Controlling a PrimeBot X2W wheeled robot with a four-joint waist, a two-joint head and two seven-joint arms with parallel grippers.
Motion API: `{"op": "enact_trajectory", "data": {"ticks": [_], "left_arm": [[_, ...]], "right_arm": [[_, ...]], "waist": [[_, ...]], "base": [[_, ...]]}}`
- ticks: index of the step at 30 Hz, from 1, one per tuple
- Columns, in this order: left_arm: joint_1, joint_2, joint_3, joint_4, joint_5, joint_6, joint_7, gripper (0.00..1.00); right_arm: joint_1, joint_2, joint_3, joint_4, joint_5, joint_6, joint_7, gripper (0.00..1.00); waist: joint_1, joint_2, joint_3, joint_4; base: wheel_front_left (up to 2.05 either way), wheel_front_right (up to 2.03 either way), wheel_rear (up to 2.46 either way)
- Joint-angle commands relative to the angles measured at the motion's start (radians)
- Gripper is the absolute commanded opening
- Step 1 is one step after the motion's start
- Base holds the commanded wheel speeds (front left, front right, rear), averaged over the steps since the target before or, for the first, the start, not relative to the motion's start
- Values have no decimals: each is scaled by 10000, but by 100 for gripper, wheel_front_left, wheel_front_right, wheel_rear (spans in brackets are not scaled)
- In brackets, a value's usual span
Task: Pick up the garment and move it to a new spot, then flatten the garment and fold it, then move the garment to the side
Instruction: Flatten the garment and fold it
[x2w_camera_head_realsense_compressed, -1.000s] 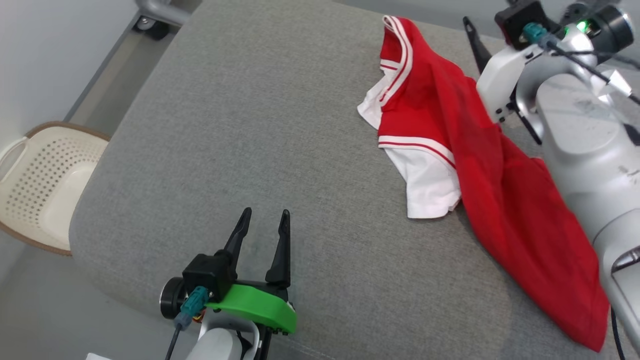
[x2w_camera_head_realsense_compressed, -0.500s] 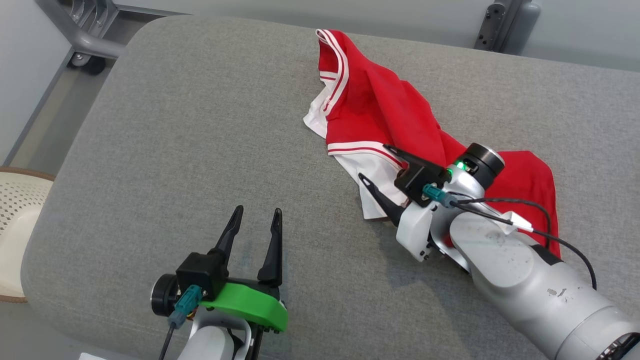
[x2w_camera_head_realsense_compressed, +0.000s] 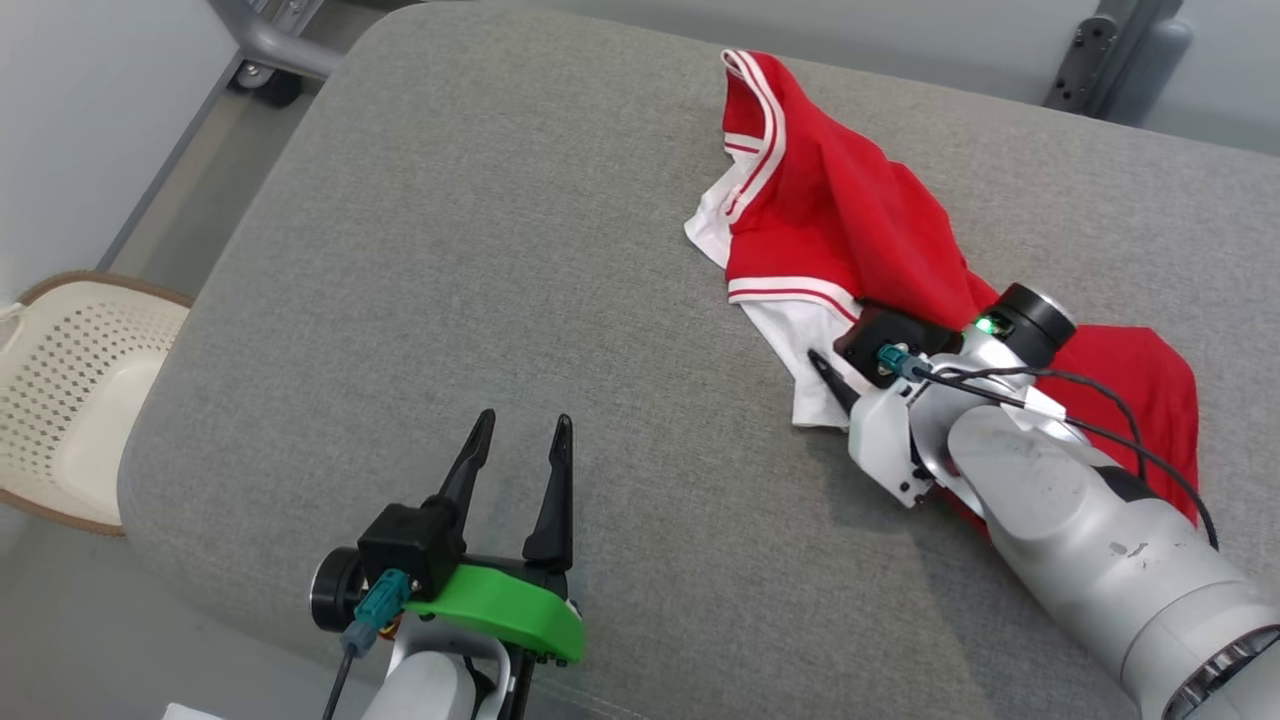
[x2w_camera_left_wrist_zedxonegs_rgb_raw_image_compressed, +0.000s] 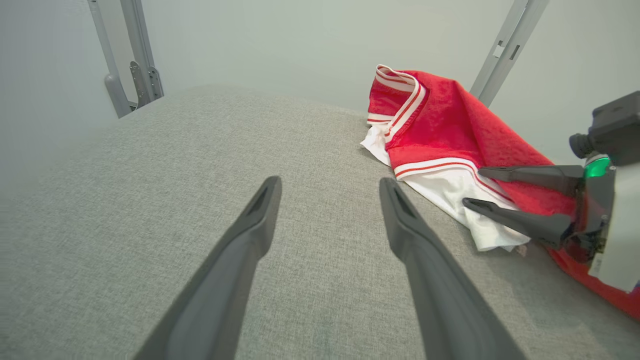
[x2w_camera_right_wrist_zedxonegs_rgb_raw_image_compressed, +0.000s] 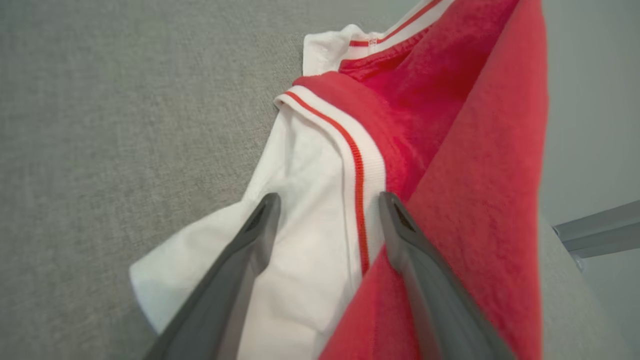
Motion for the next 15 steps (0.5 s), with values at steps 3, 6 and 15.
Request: {"op": "enact_trajectory", "data": {"ticks": [3, 6, 15], "left_arm": [[54, 18, -18, 1, -127, 67, 1, 100], [150, 16, -7, 38, -141, 77, -1, 100], [416, 16, 154, 187, 155, -10, 1, 100]], "right_arm": [[-104, 17, -274, 568, -222, -13, 9, 28], [-50, 120, -434, 852, -202, -13, -156, 0], [223, 813, -276, -212, 661, -13, -706, 0]], "waist": [[0, 0, -53, 381], [0, 0, -165, 416], [0, 0, -684, 9]], "base": [[0, 0, 0], [0, 0, 0], [0, 0, 0]]}}
